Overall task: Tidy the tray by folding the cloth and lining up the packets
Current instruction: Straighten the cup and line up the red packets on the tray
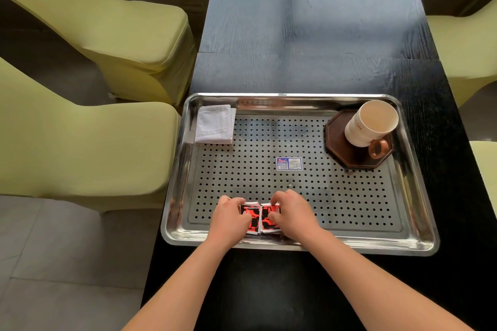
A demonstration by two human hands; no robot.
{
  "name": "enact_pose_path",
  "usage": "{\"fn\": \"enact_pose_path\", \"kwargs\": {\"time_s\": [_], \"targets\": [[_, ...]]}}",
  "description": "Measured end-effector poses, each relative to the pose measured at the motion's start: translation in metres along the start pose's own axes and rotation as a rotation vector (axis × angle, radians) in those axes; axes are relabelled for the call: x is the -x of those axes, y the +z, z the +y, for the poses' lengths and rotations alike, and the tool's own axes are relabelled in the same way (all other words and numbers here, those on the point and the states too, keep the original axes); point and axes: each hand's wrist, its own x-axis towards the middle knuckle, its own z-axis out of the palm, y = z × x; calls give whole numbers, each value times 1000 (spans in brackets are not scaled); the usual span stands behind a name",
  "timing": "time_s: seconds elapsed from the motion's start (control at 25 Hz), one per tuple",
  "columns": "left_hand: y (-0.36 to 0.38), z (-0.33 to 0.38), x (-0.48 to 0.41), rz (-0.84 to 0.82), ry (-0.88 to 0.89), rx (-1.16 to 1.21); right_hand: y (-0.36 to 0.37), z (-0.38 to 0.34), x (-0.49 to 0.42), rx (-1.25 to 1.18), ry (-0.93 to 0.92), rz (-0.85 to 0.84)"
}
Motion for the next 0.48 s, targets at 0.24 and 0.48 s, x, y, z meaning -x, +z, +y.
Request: {"fn": "enact_pose_path", "kwargs": {"time_s": [0.24,0.48], "targets": [[0,-5,0,16,63,-61,-17,23,10,-59,78,190],[3,-3,-2,84,58,-94,-19,45,22,-11,180,124]]}}
